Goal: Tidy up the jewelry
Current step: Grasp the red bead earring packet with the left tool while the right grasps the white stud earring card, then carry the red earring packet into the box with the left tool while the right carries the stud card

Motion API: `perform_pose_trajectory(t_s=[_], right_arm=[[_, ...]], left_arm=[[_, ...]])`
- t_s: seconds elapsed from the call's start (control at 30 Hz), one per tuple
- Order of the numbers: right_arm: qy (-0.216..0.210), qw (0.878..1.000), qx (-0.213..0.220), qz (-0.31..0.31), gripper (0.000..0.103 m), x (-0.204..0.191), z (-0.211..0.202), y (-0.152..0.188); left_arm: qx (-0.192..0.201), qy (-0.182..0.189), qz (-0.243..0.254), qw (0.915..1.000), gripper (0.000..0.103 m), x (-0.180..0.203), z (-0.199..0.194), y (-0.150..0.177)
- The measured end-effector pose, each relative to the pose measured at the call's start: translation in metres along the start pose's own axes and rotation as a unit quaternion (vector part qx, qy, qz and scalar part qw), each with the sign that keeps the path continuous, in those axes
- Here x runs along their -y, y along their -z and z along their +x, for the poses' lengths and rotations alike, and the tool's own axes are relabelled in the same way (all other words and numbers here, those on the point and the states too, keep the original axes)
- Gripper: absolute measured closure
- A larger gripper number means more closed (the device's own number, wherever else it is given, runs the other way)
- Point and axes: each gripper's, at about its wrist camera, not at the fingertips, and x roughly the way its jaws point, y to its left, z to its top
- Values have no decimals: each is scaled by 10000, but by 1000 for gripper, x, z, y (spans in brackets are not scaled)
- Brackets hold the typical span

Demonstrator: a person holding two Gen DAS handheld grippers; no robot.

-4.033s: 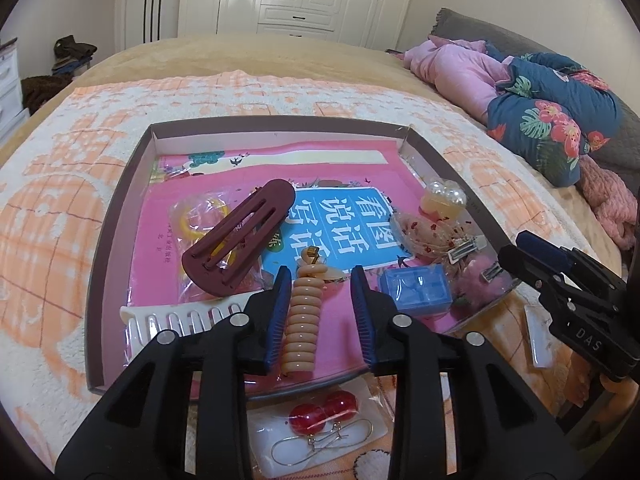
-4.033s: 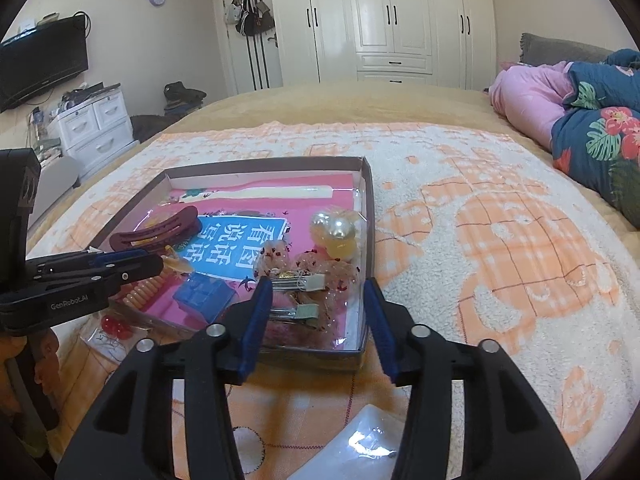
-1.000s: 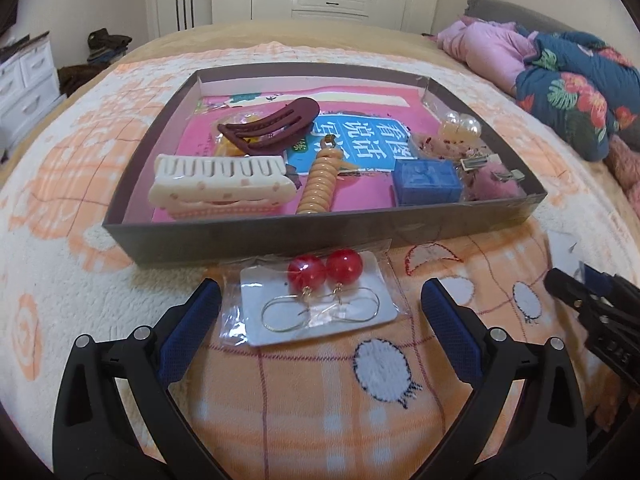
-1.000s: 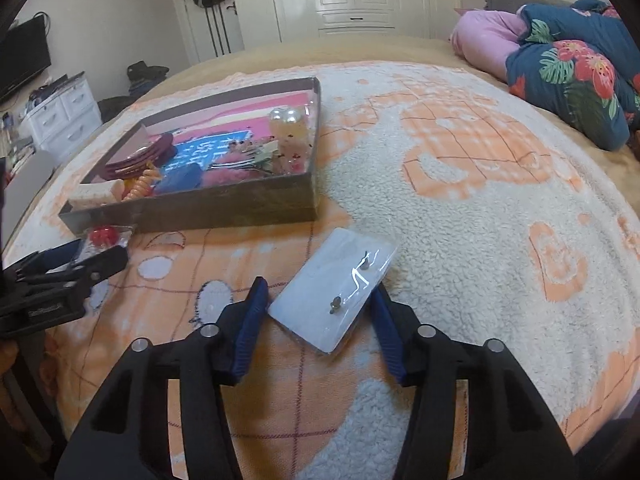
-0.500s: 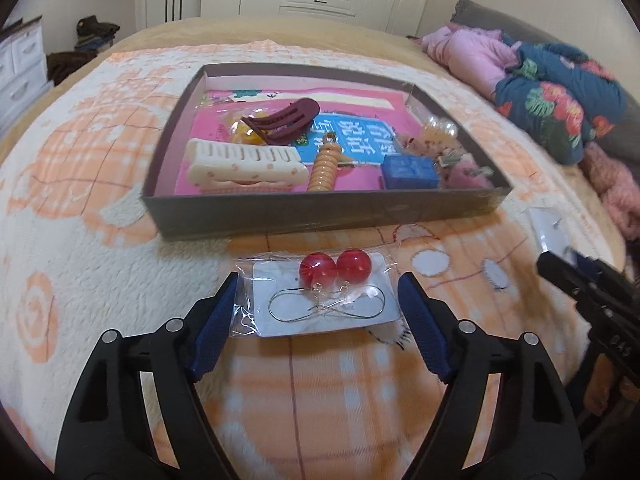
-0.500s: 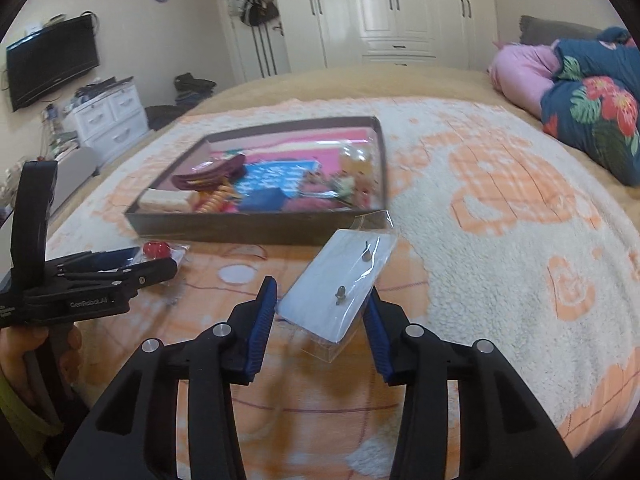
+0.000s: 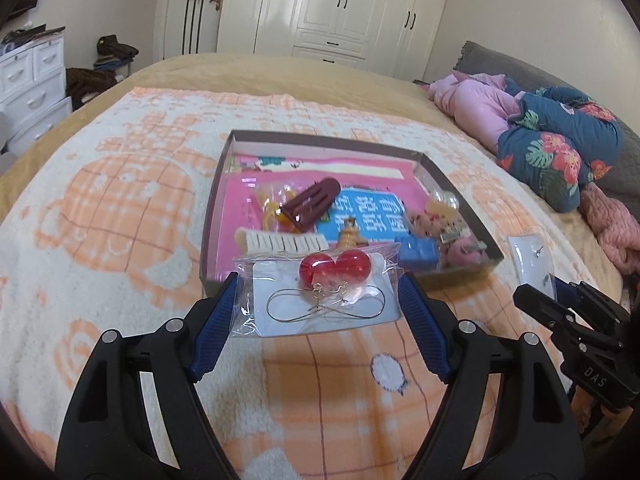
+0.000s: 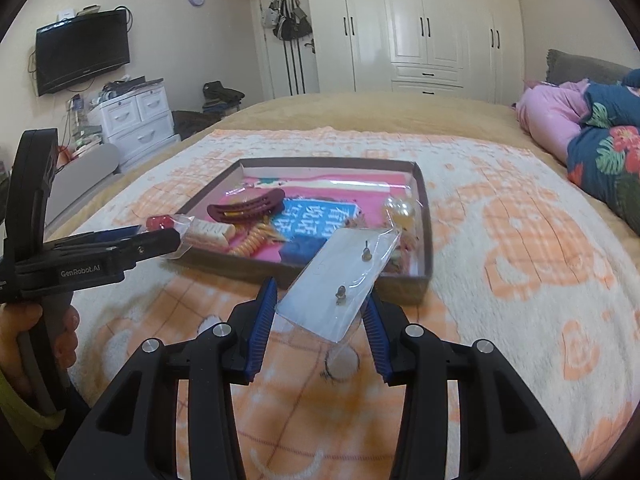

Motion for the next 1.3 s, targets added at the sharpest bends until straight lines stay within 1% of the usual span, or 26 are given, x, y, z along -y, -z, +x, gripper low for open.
perform_pose_trajectory(t_s=[0.2,0.43,0.63,0.8,0.93,1.13,1.3], right_arm=[[-10,9999,70,-141,62,-2,16,-18],[80,9997,90,-200,62,2,37,-34],[227,9997,-11,-132,62,13,63,-43],[264,9994,-213,-59,62,19,86,-44],[285,9990,-353,0,62,24,99,-42],[269,9988,-406,-54,61,21,107,-41],[140,9984,-498,-224,60,13,111,-39]], left_arm=[[123,-79,58,9999,33,0,6,-16],[92,-162,22,9998,33,-6,21,-31],[80,-213,46,9997,33,-8,37,-41],[-39,-278,52,9996,33,-10,54,-41],[-69,-241,54,9997,33,-12,63,-41],[-45,-241,121,9996,32,-10,71,-46],[-75,-222,127,9996,32,-11,77,-47]])
